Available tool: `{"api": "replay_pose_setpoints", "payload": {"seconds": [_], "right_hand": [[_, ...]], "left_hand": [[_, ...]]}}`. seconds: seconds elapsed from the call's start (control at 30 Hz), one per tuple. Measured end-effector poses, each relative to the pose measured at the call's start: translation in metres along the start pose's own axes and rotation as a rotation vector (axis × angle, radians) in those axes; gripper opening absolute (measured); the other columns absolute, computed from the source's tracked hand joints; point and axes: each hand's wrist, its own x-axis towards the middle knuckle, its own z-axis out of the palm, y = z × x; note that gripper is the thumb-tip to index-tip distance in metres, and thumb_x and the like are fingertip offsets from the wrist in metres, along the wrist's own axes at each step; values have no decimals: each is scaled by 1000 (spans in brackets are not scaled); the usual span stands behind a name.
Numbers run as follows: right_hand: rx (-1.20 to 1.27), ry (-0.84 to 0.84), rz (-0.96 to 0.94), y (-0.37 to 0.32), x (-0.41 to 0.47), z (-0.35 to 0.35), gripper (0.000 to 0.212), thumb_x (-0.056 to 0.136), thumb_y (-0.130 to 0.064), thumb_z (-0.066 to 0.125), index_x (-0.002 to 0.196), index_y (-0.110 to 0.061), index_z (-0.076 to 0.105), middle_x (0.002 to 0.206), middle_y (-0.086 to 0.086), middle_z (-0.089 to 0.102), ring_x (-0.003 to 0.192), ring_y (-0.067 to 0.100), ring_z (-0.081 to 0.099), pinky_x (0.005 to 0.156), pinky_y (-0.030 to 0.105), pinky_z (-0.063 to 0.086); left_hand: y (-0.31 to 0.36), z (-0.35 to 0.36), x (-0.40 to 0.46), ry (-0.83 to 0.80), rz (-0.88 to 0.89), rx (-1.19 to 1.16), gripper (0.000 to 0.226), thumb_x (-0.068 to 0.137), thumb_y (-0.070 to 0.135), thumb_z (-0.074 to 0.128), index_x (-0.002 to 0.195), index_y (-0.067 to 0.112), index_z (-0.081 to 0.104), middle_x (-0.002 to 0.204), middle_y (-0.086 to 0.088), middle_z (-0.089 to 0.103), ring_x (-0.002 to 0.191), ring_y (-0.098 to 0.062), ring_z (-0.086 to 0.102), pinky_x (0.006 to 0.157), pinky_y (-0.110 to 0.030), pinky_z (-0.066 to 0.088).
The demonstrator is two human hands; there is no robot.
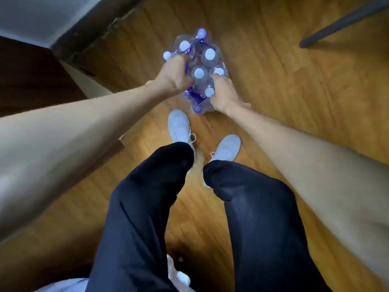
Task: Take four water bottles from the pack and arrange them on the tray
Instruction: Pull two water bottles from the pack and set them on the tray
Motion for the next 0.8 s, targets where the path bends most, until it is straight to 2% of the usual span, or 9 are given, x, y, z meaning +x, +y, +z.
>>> {"api": "replay_pose_setpoints", "payload": {"seconds": [0.07, 0.13, 0.2, 0.3, 0.37, 0.5, 0.67, 0.8], "right_hand": [[-90, -9, -2, 6, 18, 8, 50, 85, 0, 56, 133, -9, 50, 134, 17, 52, 127, 36, 53, 100, 42, 46], [-156, -36, -24, 14, 27, 23, 46, 85, 1, 56, 130, -9, 52, 134, 17, 50, 126, 36, 53, 95, 41, 46], [-194, -40, -61, 21, 35, 37, 45, 86, 2, 59, 129, -7, 53, 133, 16, 49, 126, 36, 52, 95, 41, 46], [-226, 24, -105, 29, 44, 51, 46, 86, 5, 61, 131, -4, 53, 131, 18, 49, 119, 38, 56, 93, 42, 47], [-214, 47, -124, 31, 48, 56, 44, 86, 8, 56, 129, -3, 54, 130, 19, 50, 115, 40, 57, 93, 45, 47], [-194, 128, -176, 34, 53, 58, 29, 88, 10, 50, 113, -3, 59, 117, 19, 58, 103, 44, 63, 84, 46, 50], [-140, 129, -164, 33, 45, 50, 16, 88, 6, 51, 101, 0, 60, 103, 24, 64, 97, 47, 64, 76, 44, 51], [-65, 150, -137, 28, 31, 42, 16, 90, 1, 53, 104, -1, 62, 98, 23, 65, 94, 46, 64, 73, 42, 51]], "left_hand": [[-6, 11, 18, -18, 47, 5, 26, 78, 10, 58, 102, 1, 63, 98, -14, 69, 90, -30, 61, 72, -35, 48], [-10, 25, 28, -78, 37, 65, 24, 77, 9, 57, 97, -3, 63, 98, -20, 67, 90, -33, 61, 68, -31, 40], [-13, 38, 39, -104, 59, 86, 34, 76, 15, 61, 104, -3, 63, 112, -22, 64, 101, -35, 60, 72, -31, 39], [-20, 56, 51, -60, 86, 109, 38, 80, 8, 63, 118, 4, 59, 136, -21, 49, 112, -38, 58, 84, -36, 45], [-23, 64, 57, -33, 97, 127, 39, 81, 4, 63, 121, 5, 60, 137, -20, 47, 113, -40, 58, 89, -38, 46], [-22, 72, 62, 33, 155, 201, 40, 84, 1, 62, 123, 0, 62, 128, -21, 53, 118, -38, 53, 95, -37, 41], [-20, 69, 63, 34, 171, 220, 34, 82, -1, 63, 116, 1, 66, 123, -19, 57, 114, -37, 55, 84, -34, 42], [-12, 55, 48, 57, 133, 135, 29, 80, -1, 61, 108, 2, 68, 121, -15, 58, 105, -30, 58, 71, -17, 26]]}}
